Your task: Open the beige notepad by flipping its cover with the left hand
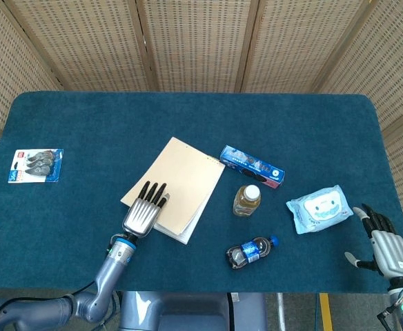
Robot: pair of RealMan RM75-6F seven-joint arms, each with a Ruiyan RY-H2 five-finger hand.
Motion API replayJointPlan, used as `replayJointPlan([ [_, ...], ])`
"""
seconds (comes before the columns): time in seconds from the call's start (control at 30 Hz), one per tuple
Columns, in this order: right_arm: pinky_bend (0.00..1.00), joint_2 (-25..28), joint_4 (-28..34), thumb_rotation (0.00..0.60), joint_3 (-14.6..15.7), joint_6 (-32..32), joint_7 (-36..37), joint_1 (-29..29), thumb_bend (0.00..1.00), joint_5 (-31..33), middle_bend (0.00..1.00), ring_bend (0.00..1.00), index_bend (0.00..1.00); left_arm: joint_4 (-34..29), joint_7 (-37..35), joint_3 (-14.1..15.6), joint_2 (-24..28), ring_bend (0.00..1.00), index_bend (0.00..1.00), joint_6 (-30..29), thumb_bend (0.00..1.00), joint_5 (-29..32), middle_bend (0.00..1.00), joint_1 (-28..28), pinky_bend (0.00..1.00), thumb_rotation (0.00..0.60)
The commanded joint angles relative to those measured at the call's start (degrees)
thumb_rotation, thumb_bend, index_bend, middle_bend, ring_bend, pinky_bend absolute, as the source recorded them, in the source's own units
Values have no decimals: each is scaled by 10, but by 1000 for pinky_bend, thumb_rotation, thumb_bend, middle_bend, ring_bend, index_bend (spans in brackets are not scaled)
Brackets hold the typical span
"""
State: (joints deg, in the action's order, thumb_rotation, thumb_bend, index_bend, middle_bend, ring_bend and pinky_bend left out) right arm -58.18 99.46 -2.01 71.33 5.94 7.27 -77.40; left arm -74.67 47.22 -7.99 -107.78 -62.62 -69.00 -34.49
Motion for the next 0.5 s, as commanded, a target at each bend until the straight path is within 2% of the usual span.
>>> replayJointPlan([
  [0.03,0,0,0,600,0,0,0,0,260,0,0,0,0,3,-2,-3,-2,0,174,-3,677,1,0,-3,0,600],
  [0.23,0,-1,0,600,-1,1,2,-1,260,1,0,0,0,11,-9,-12,-4,0,260,-6,682,4,0,-10,0,600],
  [0.5,0,-1,-1,600,-1,4,4,-1,260,-1,0,0,0,25,-19,-20,-9,0,600,-17,708,2,0,-16,0,600],
])
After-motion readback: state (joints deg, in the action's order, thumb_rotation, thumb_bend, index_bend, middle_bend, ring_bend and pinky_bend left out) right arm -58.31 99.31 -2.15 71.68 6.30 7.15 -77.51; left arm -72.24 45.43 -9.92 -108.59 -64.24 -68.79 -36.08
